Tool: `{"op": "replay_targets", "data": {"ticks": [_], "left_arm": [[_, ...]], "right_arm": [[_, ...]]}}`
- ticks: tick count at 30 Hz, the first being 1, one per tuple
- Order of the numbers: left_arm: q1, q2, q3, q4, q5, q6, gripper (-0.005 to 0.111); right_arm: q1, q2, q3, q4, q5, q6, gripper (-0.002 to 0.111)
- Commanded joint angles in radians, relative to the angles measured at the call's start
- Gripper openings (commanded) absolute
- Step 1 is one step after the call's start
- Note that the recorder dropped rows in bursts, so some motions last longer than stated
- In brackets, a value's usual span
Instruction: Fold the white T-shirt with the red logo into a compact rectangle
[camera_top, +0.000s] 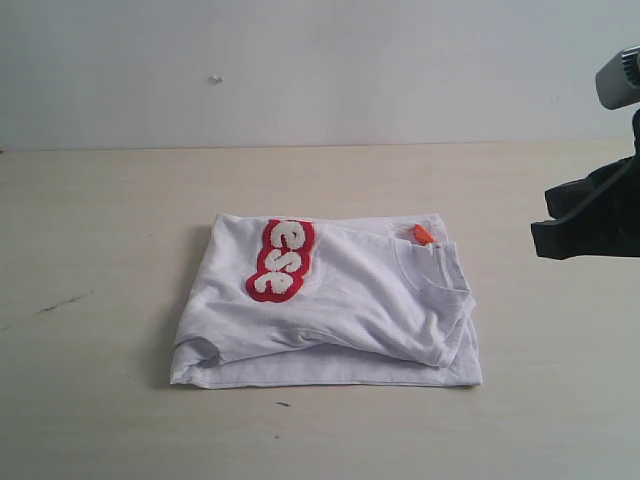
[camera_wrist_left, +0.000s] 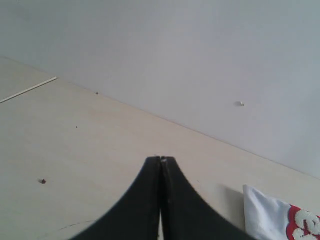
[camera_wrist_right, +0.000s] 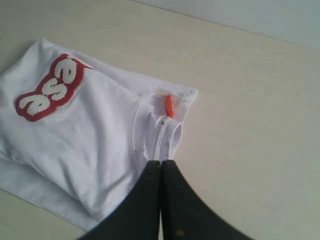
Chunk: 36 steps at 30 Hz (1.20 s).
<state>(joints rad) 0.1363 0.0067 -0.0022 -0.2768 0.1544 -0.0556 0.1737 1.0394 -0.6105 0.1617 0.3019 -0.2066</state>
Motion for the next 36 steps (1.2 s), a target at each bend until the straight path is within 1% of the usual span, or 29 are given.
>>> {"op": "replay_targets", "data": {"ticks": [1, 5, 6, 8, 11, 14, 22, 23, 24, 25, 26, 28, 29, 33, 36], "left_arm": [[0.003, -0.007, 0.002, -0.014, -0.007, -0.006, 0.0], [-0.001, -0.007, 0.002, -0.014, -0.007, 0.056, 0.0], [-0.013, -0.007, 0.002, -0.008, -0.007, 0.056, 0.0], [-0.062, -0.007, 0.002, 0.008, -0.007, 0.092, 0.0], [-0.167, -0.007, 0.002, 0.024, -0.007, 0.139, 0.0], [-0.209, -0.007, 0.002, 0.024, -0.007, 0.148, 0.0], [-0.206, -0.007, 0.002, 0.006, 0.004, 0.144, 0.0], [-0.204, -0.007, 0.002, 0.018, 0.017, 0.116, 0.0], [-0.204, -0.007, 0.002, 0.099, 0.06, 0.028, 0.0], [-0.204, -0.007, 0.002, 0.141, 0.077, -0.015, 0.0], [-0.204, -0.007, 0.002, 0.185, 0.09, -0.042, 0.0], [-0.204, -0.007, 0.002, 0.218, 0.091, -0.042, 0.0], [-0.204, -0.007, 0.002, 0.218, 0.099, -0.042, 0.0], [-0.204, -0.007, 0.002, 0.214, 0.201, -0.035, 0.0], [-0.204, -0.007, 0.002, 0.212, 0.195, -0.03, 0.0]], "right_arm": [[0.0, -0.005, 0.006, 0.003, -0.005, 0.002, 0.0], [0.0, -0.005, 0.006, 0.003, -0.005, 0.002, 0.0], [0.0, -0.005, 0.006, 0.003, -0.005, 0.002, 0.0], [0.0, -0.005, 0.006, 0.003, -0.006, 0.002, 0.0], [0.0, -0.005, 0.006, 0.003, -0.006, 0.002, 0.0], [0.0, -0.005, 0.006, 0.003, -0.006, 0.002, 0.0], [0.0, -0.005, 0.006, 0.003, -0.006, 0.002, 0.0], [0.0, -0.005, 0.006, 0.003, -0.006, 0.002, 0.0], [0.0, -0.005, 0.006, 0.003, -0.006, 0.002, 0.0], [0.0, -0.005, 0.006, 0.003, -0.006, 0.002, 0.0], [0.0, -0.005, 0.006, 0.003, -0.006, 0.002, 0.0], [0.0, -0.005, 0.006, 0.003, -0.006, 0.002, 0.0], [0.0, -0.005, 0.006, 0.003, -0.006, 0.002, 0.0], [0.0, -0.005, 0.006, 0.003, -0.006, 0.002, 0.0], [0.0, -0.005, 0.006, 0.003, -0.006, 0.002, 0.0]]}}
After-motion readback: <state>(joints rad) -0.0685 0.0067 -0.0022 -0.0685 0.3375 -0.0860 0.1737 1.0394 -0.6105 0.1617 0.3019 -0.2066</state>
